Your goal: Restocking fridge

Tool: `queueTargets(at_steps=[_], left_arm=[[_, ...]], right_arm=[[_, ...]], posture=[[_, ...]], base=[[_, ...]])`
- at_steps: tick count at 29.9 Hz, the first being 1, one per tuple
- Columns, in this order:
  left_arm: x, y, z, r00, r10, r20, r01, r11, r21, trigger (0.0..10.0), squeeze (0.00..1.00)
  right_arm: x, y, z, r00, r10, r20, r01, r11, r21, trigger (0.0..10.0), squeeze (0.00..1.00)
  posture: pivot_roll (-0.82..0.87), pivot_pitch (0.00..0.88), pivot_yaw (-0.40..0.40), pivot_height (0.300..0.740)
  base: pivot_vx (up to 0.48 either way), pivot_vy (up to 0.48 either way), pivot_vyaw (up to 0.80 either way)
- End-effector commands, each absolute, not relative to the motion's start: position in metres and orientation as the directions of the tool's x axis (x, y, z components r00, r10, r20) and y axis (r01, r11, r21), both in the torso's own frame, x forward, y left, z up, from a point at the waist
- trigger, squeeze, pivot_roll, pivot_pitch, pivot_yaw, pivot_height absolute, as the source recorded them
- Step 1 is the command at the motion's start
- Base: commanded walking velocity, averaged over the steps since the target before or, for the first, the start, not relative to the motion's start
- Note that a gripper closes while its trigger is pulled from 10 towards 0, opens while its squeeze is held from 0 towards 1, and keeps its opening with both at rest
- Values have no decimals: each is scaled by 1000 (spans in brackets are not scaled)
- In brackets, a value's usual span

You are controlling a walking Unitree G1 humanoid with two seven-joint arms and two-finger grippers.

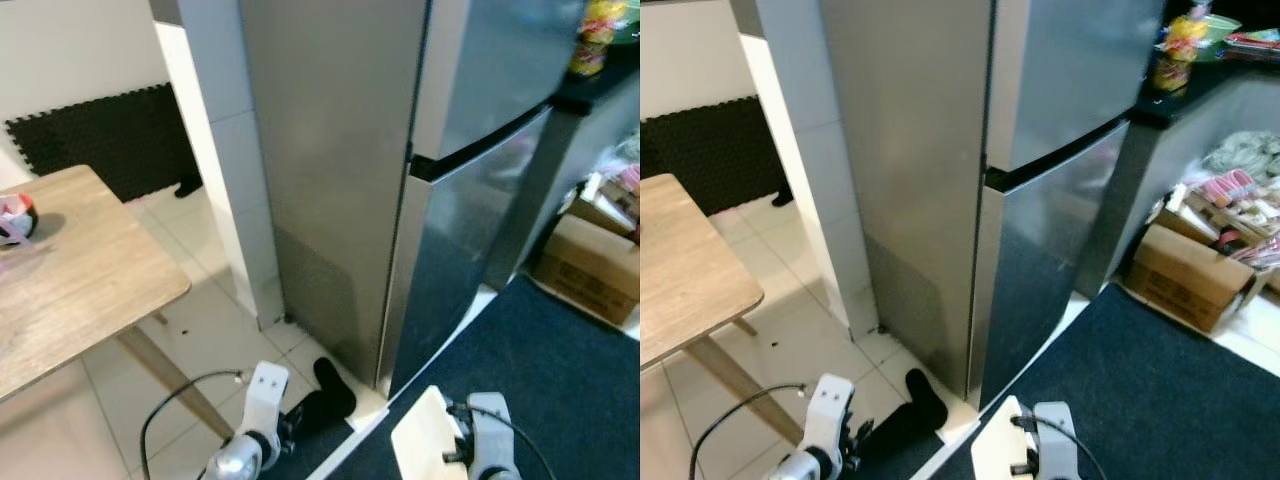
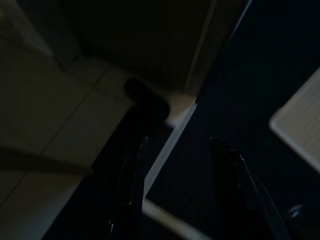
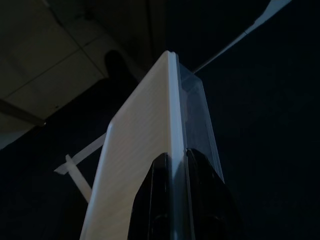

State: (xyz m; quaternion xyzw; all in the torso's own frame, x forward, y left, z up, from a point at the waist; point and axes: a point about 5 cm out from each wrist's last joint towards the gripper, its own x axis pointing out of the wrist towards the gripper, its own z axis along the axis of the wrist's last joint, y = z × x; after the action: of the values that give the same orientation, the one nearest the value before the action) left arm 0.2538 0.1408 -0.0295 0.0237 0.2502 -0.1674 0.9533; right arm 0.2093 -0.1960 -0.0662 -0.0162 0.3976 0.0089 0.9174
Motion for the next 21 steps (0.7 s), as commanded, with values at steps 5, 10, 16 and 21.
queueTargets(at_steps=[5,10,16,21], left_arm=[[248,141,-35,801,-311,-512,336,941,-45,10000,0],[247,140,-35,799,-315,-513,342,939,-44,10000,0],[248,138,-34,804,-316,-503,352,936,-26,10000,0],[248,137,-34,801,-324,-503,364,931,-20,10000,0]], right_arm=[[211,-193,-65,700,2,-714,-10,1000,-7,10000,0],[211,-193,-65,700,0,-714,-6,1000,-6,10000,0],[210,-198,-65,703,-16,-711,14,1000,-9,10000,0],[210,-200,-64,704,-22,-710,20,1000,-12,10000,0]], posture=[[-37,1,9,740],[-39,3,10,740],[-42,9,11,740],[-42,9,11,740]], base=[[283,0,0],[166,0,0],[0,0,0],[0,0,0]])
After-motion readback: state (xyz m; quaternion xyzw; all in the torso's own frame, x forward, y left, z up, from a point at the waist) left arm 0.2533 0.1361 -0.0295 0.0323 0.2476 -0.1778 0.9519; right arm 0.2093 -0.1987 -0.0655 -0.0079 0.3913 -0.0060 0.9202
